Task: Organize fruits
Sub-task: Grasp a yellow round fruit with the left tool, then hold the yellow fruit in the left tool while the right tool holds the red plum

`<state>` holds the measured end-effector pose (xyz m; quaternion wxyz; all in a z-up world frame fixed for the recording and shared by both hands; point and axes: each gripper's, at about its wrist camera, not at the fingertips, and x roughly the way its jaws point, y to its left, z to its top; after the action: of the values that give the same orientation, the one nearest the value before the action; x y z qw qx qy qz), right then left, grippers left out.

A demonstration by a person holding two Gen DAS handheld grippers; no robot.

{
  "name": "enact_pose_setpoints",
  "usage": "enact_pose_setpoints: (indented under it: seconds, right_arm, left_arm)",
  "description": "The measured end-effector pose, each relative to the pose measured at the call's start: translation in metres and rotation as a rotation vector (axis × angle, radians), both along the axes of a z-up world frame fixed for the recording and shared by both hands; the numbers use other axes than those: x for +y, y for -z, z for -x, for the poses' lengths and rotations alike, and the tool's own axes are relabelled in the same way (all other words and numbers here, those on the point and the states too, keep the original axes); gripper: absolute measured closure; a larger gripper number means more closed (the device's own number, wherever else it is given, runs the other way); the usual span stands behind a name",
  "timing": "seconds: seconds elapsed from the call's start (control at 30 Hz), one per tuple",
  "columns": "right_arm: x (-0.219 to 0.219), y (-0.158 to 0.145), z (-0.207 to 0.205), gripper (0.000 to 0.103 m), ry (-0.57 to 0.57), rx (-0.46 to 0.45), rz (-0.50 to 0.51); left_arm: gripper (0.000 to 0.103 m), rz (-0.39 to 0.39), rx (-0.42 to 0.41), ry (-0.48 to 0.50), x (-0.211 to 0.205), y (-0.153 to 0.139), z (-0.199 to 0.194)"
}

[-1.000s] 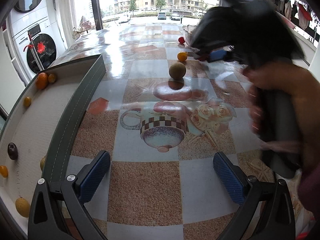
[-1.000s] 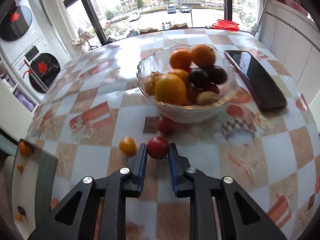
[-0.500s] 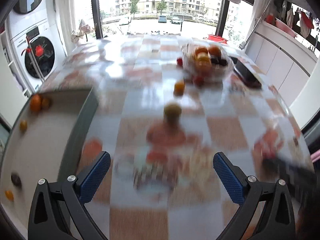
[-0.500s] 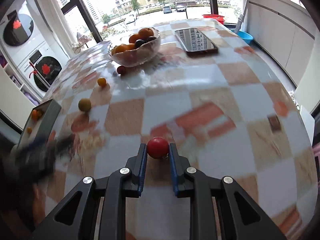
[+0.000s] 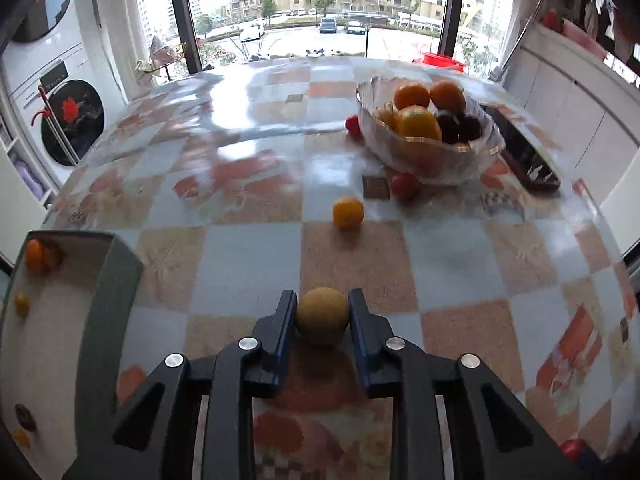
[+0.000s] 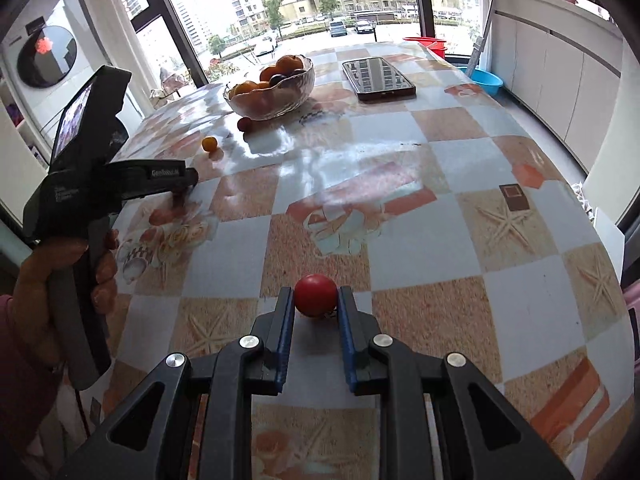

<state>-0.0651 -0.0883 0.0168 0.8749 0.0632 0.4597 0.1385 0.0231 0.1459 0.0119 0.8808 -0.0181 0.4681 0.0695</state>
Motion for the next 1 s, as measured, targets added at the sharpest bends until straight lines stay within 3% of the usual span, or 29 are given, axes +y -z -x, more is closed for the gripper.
enact_pose_setpoints:
  seconds: [0.1,0.2,0.37,0.67,1.0]
  right_arm:
    - [-0.002,0.001,0.005,0.08,0.009,-0.002,-0.007]
    - [-0.001,0.001,0.013,0.08,0.011,-0.006,-0.01]
    - [0.006,0.002,0.022,0.08,0.012,-0.023,-0.007]
    - [0.015,0.007,0.013,0.08,0.008,-0.085,-0.021]
    - [0.014,0.007,0.014,0.08,0.009,-0.087,-0.03]
  left_arm:
    - [0.075,0.032,-0.003,0.035,-0.003,0.0,0.039]
    - [0.075,0.016,-0.016,0.062,-0.007,0.001,0.084]
    - [0.075,0.038,-0.058,0.008,0.007,0.002,0.154]
    - [0.075,0.019,-0.119,0.003,0.009,0.006,0.165]
    - [0.075,0.019,-0.138,0.003,0.011,0.006,0.171]
